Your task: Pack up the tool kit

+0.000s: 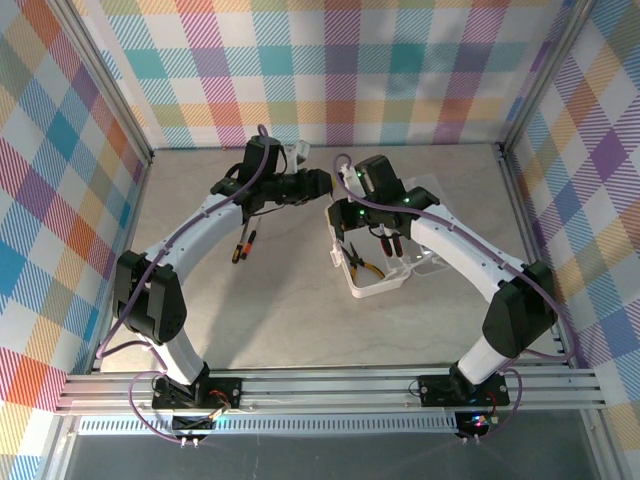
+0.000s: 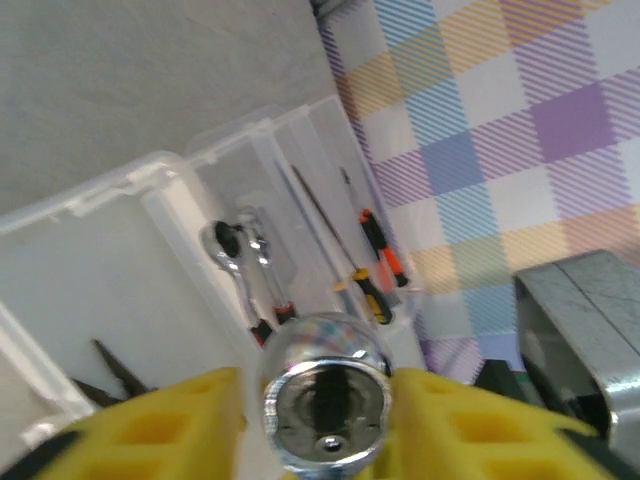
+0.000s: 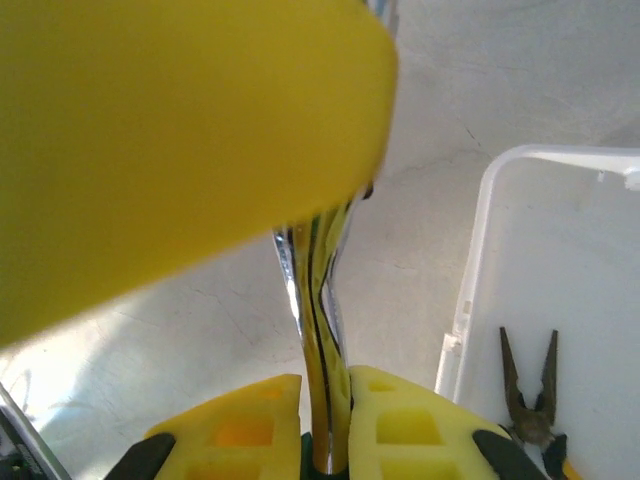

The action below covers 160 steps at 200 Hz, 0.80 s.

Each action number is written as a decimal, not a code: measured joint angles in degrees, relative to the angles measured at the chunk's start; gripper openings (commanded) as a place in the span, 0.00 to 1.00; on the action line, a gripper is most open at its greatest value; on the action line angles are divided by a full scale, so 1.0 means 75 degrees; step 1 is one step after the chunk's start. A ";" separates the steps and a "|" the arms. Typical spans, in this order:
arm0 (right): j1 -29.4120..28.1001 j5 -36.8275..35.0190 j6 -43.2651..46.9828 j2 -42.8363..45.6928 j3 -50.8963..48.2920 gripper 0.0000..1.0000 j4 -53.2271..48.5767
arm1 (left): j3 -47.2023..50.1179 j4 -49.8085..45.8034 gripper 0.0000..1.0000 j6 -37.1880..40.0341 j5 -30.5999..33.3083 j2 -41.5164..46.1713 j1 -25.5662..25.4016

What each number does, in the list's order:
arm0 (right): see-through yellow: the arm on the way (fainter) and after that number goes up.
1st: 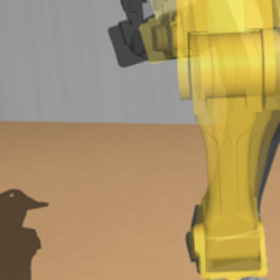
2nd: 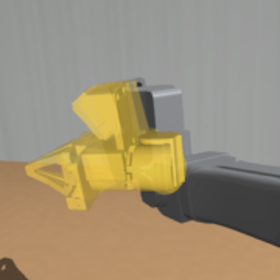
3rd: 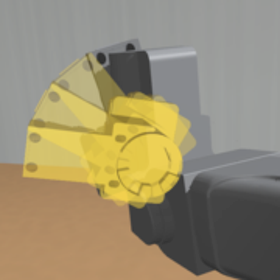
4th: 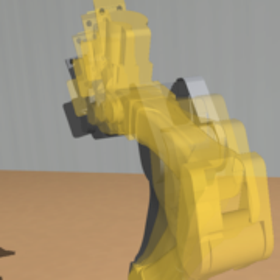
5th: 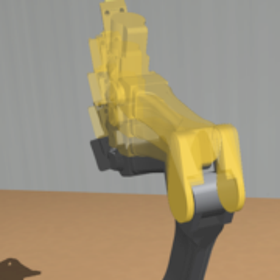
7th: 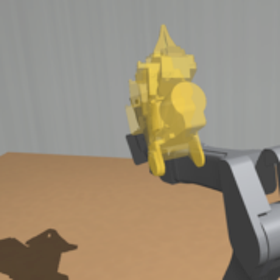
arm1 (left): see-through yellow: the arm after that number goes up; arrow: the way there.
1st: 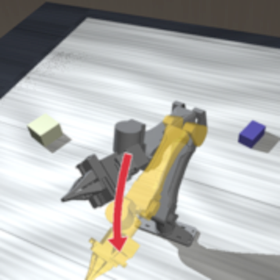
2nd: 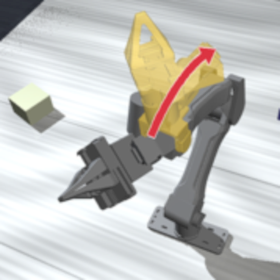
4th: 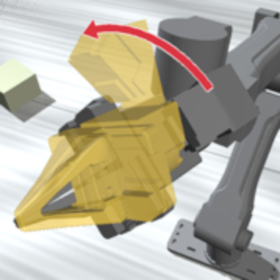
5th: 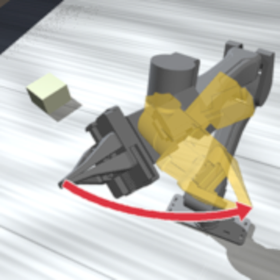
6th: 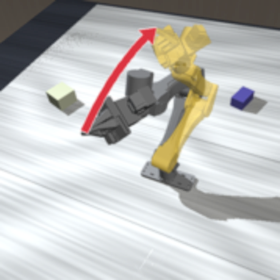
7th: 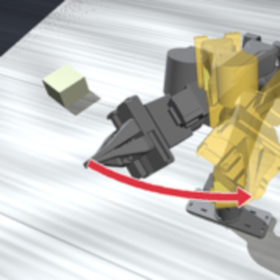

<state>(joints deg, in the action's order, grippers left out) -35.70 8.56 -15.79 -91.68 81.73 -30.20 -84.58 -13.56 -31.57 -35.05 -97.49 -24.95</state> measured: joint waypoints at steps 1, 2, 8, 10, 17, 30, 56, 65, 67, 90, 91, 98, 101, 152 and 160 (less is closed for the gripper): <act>0.0000 -0.0017 0.0012 0.0000 0.0000 0.00 -0.0038 | 0.0000 -0.0017 0.67 0.0050 0.0012 0.0009 0.0012; 0.0000 -0.0026 0.0020 0.0000 0.0003 0.00 -0.0052 | 0.0000 -0.0038 0.68 0.0064 0.0020 0.0012 0.0017; 0.0009 -0.0087 0.0055 0.0000 0.0006 0.00 -0.0137 | 0.0000 -0.0184 0.74 0.0157 0.0117 0.0035 0.0076; 0.0015 -0.0105 0.0061 0.0000 0.0006 0.00 -0.0172 | 0.0000 -0.0227 0.76 0.0166 0.0152 0.0044 0.0105; 0.0032 -0.0169 0.0108 0.0000 0.0006 0.00 -0.0291 | 0.0000 -0.0396 0.81 0.0239 0.0283 0.0079 0.0213; 0.0108 -0.0265 0.0178 0.0000 0.0006 0.00 -0.0510 | 0.0000 -0.0702 0.88 0.0463 0.0530 0.0166 0.0452; 0.0460 -0.0577 0.0283 0.0020 -0.0044 0.00 -0.0819 | 0.0000 -0.1352 0.98 0.0906 0.1122 0.0472 0.0970; 0.0609 -0.0726 0.0344 0.0047 -0.0079 0.00 -0.0953 | 0.0000 -0.1559 1.00 0.1020 0.1355 0.0574 0.1093; 0.0644 -0.0764 0.0356 0.0052 -0.0090 0.00 -0.0976 | 0.0000 -0.1609 1.00 0.1040 0.1408 0.0603 0.1131; 0.0944 -0.1253 0.0542 0.0195 -0.0187 0.00 -0.1335 | -0.0003 -0.2226 1.00 0.1469 0.2133 0.0731 0.1329; 0.0962 -0.1297 0.0562 0.0201 -0.0187 0.00 -0.1364 | -0.0003 -0.2270 1.00 0.1495 0.2180 0.0731 0.1338; 0.1049 -0.1507 0.0629 0.0219 -0.0187 0.00 -0.1478 | -0.0003 -0.2460 1.00 0.1597 0.2416 0.0723 0.1352; 0.1078 -0.1582 0.0650 0.0221 -0.0189 0.00 -0.1510 | -0.0003 -0.2576 1.00 0.1647 0.2532 0.0717 0.1355; 0.1174 -0.2530 0.1139 0.0041 -0.0245 0.00 -0.1824 | 0.0221 -0.3561 1.00 0.2206 0.4138 0.0431 0.1370; 0.1174 -0.2623 0.1209 -0.0073 -0.0245 0.00 -0.1827 | 0.0329 -0.3620 1.00 0.2235 0.4246 0.0385 0.1370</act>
<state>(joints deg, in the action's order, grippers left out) -26.89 -11.11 -6.72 -92.23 79.90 -43.90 -82.11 -40.71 -14.81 -3.20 -94.61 -14.68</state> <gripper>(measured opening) 0.138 0.996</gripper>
